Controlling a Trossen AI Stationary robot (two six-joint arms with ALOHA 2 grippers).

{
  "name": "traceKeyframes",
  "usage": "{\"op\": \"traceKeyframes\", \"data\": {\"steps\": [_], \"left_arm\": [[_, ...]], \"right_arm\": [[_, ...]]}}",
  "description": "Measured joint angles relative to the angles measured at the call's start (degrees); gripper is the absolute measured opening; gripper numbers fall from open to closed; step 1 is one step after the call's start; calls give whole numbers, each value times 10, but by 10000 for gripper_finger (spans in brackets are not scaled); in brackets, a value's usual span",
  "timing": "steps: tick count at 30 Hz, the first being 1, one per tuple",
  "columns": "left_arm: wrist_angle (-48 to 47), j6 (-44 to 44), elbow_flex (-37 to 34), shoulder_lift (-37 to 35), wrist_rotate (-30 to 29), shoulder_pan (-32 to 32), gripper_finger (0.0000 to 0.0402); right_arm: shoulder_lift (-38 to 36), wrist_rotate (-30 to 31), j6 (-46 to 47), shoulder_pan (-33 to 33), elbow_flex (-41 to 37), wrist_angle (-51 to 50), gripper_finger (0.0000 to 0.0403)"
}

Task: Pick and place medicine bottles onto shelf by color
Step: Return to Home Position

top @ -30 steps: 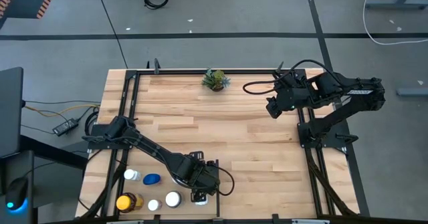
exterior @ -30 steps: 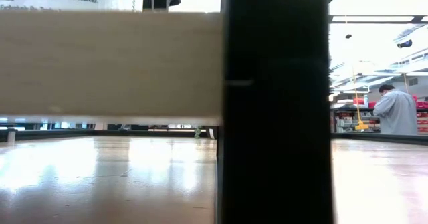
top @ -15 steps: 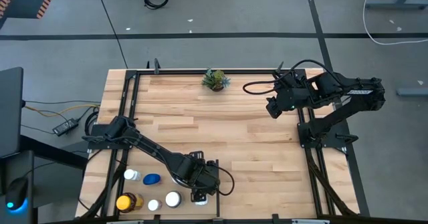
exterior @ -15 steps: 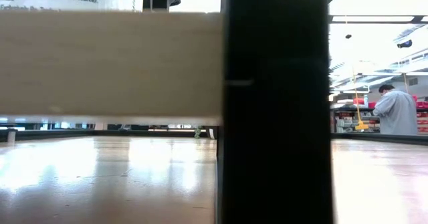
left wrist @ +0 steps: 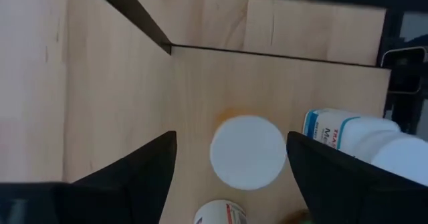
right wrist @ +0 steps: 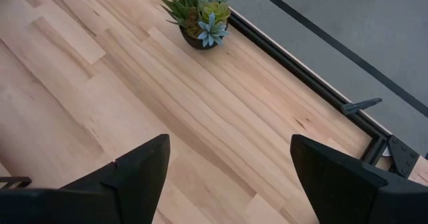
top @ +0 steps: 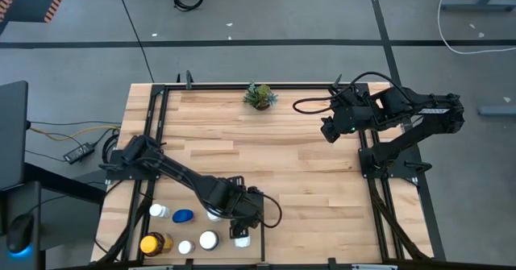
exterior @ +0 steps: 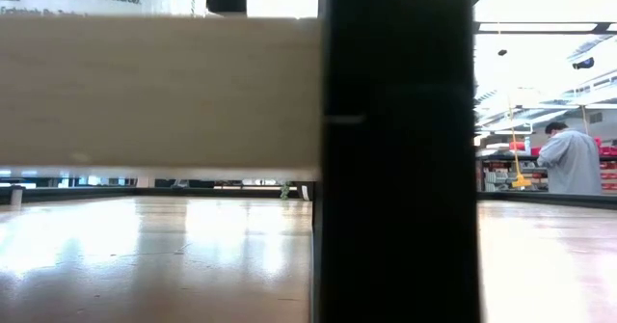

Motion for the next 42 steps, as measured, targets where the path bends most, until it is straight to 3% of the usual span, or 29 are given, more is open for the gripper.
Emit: {"op": "traceKeyframes", "data": {"steps": [9,25,30,36,42], "left_arm": [[-10,6,0,-44,3,7,291],[-2,9,0,-186,-15,63,291],[15,11,0,-210,-50,87,287],[112,70,0,-225,-73,141,248],[175,119,0,-225,-41,208,184]], "right_arm": [[0,10,11,0,0,0,319],[0,15,22,0,0,-5,319],[0,19,-29,0,0,-4,319],[0,38,-30,-1,0,5,319],[-12,-8,-114,-1,0,54,315]]}}
